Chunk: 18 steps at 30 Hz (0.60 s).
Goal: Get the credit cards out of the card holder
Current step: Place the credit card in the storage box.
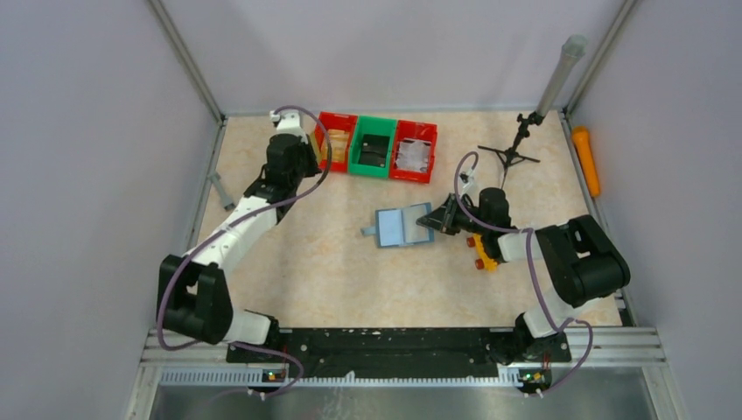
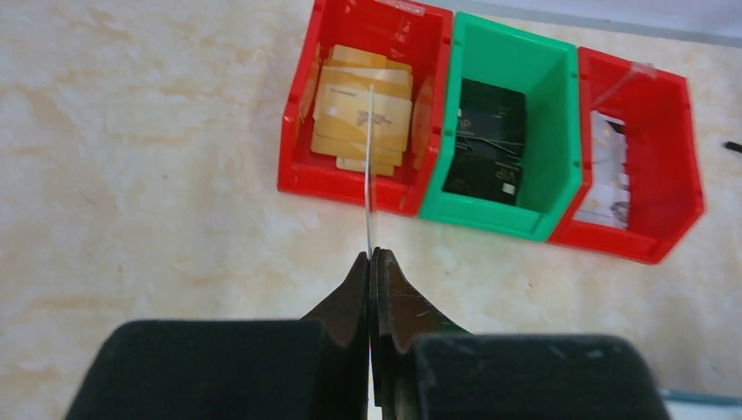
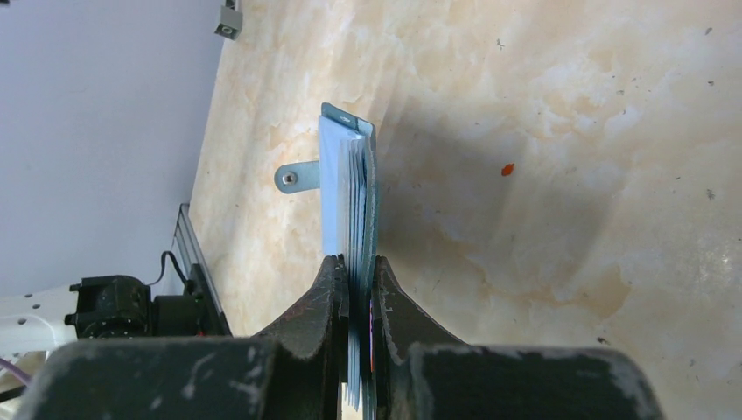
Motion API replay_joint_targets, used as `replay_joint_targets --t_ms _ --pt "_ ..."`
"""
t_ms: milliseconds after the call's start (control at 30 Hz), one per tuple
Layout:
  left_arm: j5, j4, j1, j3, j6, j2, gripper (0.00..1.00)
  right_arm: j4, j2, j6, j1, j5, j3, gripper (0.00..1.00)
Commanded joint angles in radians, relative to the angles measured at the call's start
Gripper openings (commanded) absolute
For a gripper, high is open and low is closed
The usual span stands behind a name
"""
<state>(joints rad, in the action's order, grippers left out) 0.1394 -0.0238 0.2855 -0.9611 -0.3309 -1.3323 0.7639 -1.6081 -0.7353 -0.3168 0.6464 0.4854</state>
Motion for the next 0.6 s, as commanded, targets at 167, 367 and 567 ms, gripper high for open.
replay_joint_targets --t_ms 167,367,567 --pt "0.086 -0.217 -0.003 -0.183 0.446 -0.225 0.0 0.037 0.02 0.027 0.002 -0.006 0.031 0.0" --pt "0.015 -0.281 -0.002 -0.265 0.671 -0.358 0.0 0.047 0.008 0.02 0.001 -0.003 0.033 0.0" --pt "-0.021 -0.332 0.002 -0.315 0.967 -0.469 0.0 0.075 -0.014 -0.003 0.001 0.02 0.035 0.0"
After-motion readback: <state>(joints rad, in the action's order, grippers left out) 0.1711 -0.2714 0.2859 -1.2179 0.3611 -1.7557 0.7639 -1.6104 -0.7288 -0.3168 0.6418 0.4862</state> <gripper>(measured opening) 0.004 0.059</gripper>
